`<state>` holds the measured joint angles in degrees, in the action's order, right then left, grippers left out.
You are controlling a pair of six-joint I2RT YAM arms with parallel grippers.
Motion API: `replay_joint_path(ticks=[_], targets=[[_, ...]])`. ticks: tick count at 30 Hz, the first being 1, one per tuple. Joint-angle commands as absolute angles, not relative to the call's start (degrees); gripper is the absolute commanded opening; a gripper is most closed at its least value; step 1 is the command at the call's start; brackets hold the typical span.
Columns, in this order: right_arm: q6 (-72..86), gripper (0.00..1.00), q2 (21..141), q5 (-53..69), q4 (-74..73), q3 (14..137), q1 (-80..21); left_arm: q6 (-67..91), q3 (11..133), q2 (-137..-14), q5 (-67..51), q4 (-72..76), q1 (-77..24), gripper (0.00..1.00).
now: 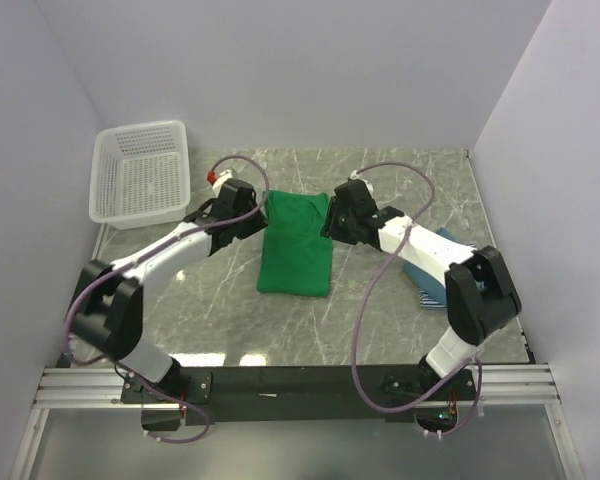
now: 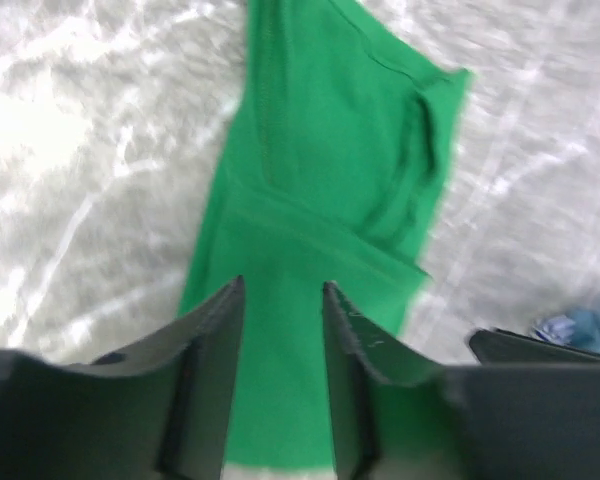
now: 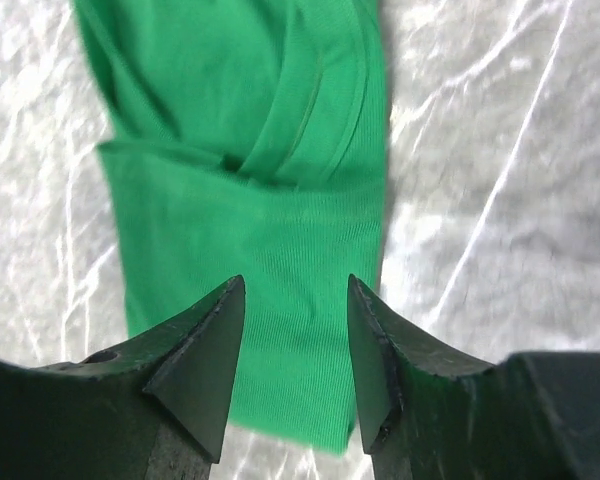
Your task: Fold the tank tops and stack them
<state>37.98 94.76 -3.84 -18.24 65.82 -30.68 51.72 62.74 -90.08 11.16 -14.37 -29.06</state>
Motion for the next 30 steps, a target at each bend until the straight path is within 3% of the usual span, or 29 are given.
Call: replay_joint_path(ticks=[1, 6, 15, 22, 30], targets=[[38.93, 0.52, 87.37, -5.97, -18.64, 61.71, -33.65, 53.87, 58.37, -84.29, 8.19, -13.89, -31.28, 0.39], [43.33, 0.49, 85.6, -3.52, -13.37, 54.85, -37.44, 56.24, 51.34, -83.49, 2.21, -5.12, -35.15, 0.25], [46.58, 0.46, 89.82, -0.18, -6.51, 45.53, -39.55, 62.39, 41.23, -88.15, 3.78, -0.44, -39.81, 0.12], [46.76, 0.41, 92.37, 0.18, -7.29, 41.23, -41.13, 65.74, 35.95, -88.94, 6.5, -1.49, -42.53, 0.11], [47.37, 0.32, 83.16, -4.13, -12.47, 34.28, -41.66, 71.18, 32.26, -85.35, 9.84, -6.67, -48.25, 0.1]])
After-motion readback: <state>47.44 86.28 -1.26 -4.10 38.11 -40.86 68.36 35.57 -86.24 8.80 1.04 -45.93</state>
